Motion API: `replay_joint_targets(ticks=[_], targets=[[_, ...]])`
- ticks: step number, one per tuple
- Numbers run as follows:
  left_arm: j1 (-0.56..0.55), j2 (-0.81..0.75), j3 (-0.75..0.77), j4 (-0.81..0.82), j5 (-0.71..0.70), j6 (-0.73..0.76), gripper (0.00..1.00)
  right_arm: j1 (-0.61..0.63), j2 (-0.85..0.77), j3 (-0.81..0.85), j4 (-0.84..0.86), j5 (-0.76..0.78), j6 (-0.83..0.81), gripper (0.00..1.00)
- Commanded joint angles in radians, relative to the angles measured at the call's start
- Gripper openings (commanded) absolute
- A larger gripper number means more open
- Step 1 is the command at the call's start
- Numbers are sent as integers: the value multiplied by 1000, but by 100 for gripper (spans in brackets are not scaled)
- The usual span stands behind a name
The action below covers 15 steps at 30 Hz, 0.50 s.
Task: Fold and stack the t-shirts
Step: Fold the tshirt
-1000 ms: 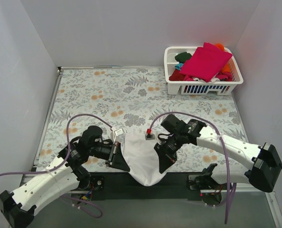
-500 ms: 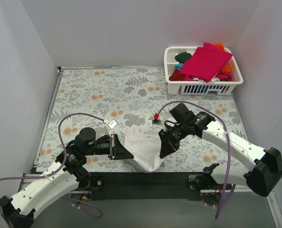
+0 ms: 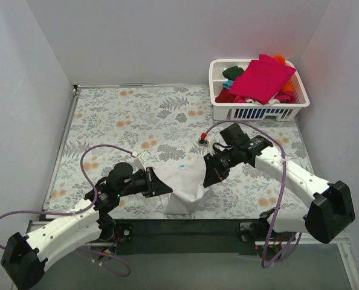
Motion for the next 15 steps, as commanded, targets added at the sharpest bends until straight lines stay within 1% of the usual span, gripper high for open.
replay_joint_targets(ticks=[1, 3, 9, 15], targets=[[6, -6, -6, 81, -122, 18, 0, -13, 26, 2, 94, 29, 16, 1], [8, -15, -13, 81, -175, 15, 0, -21, 46, 2, 126, 51, 36, 1], [12, -27, -22, 58, -269, 2, 0, -25, 87, -3, 247, 97, 99, 1], [22, -26, -31, 74, -374, 6, 0, -33, 150, 42, 309, 134, 119, 1]])
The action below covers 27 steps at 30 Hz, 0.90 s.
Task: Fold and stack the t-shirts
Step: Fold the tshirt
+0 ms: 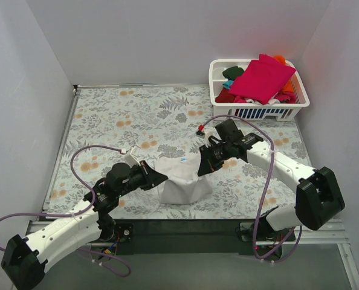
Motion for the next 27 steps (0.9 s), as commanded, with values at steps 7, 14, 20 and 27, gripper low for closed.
replay_joint_targets(ticks=[7, 14, 20, 27], targets=[[32, 53, -41, 147, -147, 23, 0, -30, 118, 112, 108, 18, 12, 1], [93, 126, -38, 234, -191, 58, 0, -80, 185, 153, 147, -25, 10, 1], [175, 209, -35, 328, -108, 58, 0, -91, 251, 211, 154, -46, 6, 1], [179, 162, 51, 235, 50, 157, 0, -90, 155, 170, 134, -13, 29, 1]])
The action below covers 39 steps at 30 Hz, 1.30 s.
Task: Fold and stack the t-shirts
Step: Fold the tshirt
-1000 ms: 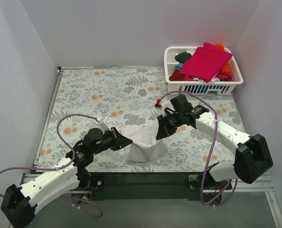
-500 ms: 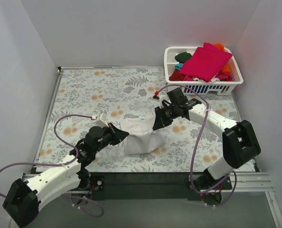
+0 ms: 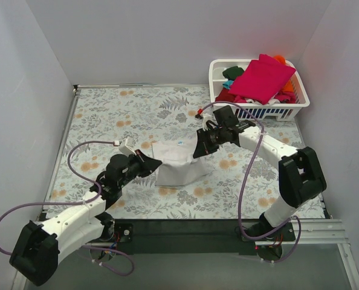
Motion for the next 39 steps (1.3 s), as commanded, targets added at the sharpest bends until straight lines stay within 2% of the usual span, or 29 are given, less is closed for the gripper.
replay_joint_targets(ticks=[1, 7, 10, 19, 26, 29, 33, 39], targets=[[2, -56, 96, -125, 118, 85, 0, 1, -109, -14, 8, -5, 20, 1], [3, -86, 249, -448, 299, 152, 0, 71, -235, -94, -142, 50, 27, 1], [3, -83, 276, -549, 397, 158, 0, 122, -274, -120, -239, 74, 37, 1], [2, -211, 269, -714, 555, 129, 0, 187, -391, -157, -469, 56, 22, 1], [3, -300, 291, -794, 682, 96, 0, 228, -474, -171, -531, -45, 14, 1], [3, -333, 302, -804, 693, 81, 0, 230, -491, -145, -543, -50, 10, 1], [3, -381, 322, -765, 589, 66, 0, 230, -474, -89, -535, 10, 10, 1], [3, -453, 288, -699, 504, 3, 0, 227, -423, 27, -522, 96, 1, 1]])
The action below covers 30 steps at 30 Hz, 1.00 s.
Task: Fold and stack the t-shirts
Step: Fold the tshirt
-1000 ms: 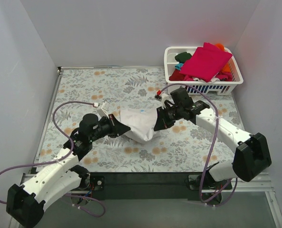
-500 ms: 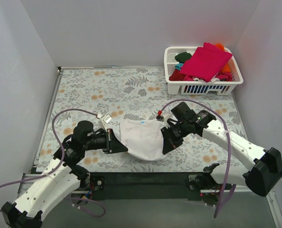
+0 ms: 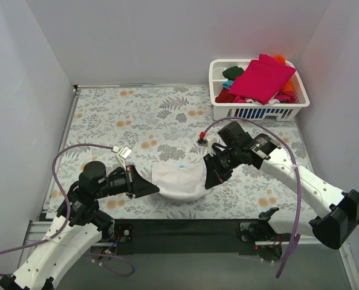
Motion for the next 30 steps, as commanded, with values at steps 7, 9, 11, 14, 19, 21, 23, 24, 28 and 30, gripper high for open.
replay_joint_targets(ticks=[7, 9, 11, 14, 19, 21, 23, 24, 28, 30], targets=[[3, -6, -47, 80, -116, -40, 0, -18, 88, 128, 32, 98, -42, 1], [2, 6, -53, 81, -161, -24, 0, -25, 103, 123, 47, 108, -51, 1], [3, 22, -61, 93, -217, -8, 0, -39, 133, 114, 60, 128, -61, 1], [3, 58, -84, 106, -288, 1, 0, -68, 169, 107, 76, 146, -81, 1], [3, 134, -122, 126, -356, 15, 0, -123, 235, 94, 115, 158, -107, 1], [3, 156, -119, 138, -368, 19, 0, -130, 254, 94, 135, 163, -107, 1], [5, 163, -116, 132, -401, 19, 0, -133, 272, 103, 170, 166, -88, 1], [5, 164, -116, 130, -429, 18, 0, -133, 275, 102, 184, 171, -78, 1], [3, 170, -118, 133, -490, 7, 0, -133, 298, 108, 245, 183, -44, 1], [5, 177, -118, 136, -520, 4, 0, -134, 314, 117, 264, 186, -42, 1]])
